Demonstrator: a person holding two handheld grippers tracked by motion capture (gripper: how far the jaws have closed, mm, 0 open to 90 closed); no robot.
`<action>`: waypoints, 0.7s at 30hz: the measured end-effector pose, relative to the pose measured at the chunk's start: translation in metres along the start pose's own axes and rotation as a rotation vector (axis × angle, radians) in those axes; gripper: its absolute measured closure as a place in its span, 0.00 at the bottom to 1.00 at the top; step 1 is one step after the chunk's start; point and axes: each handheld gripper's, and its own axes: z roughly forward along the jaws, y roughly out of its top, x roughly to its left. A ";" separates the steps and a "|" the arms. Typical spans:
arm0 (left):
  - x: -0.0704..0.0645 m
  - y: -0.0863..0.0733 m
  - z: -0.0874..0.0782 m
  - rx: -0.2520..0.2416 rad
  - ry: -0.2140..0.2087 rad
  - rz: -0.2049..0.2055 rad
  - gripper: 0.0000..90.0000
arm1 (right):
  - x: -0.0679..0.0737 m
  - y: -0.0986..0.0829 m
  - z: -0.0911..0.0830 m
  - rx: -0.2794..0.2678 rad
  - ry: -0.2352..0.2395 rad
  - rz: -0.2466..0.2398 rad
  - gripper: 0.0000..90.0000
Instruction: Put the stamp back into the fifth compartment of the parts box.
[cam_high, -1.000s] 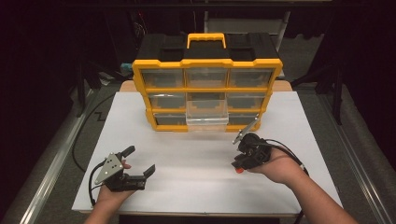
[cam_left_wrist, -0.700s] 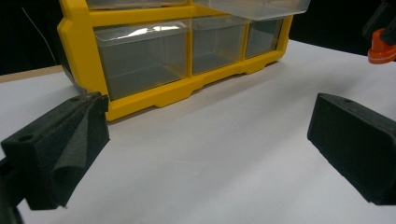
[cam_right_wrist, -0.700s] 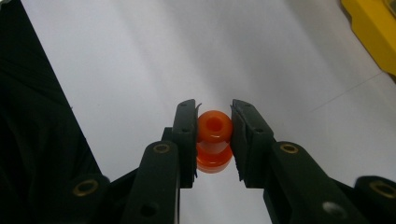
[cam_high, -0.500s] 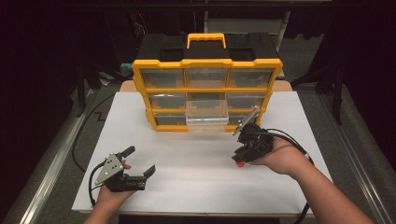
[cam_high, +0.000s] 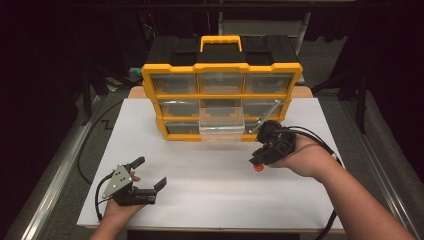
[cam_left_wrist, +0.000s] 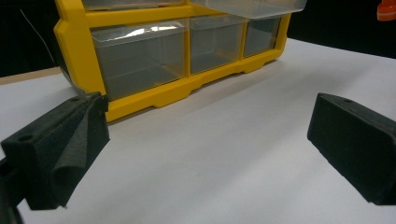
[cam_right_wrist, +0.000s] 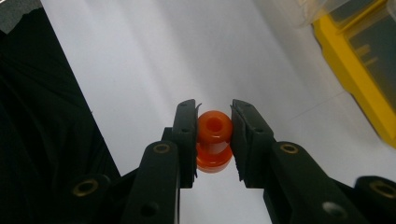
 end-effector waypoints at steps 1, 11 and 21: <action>0.000 0.000 0.000 -0.003 0.000 -0.001 0.00 | 0.000 0.001 -0.002 0.000 0.001 -0.001 0.82; -0.001 0.000 -0.001 -0.002 -0.002 0.004 0.00 | -0.002 0.012 -0.022 0.007 -0.004 -0.012 0.82; -0.001 0.000 0.000 -0.002 -0.009 0.003 0.00 | -0.001 0.025 -0.045 -0.006 -0.010 -0.026 0.82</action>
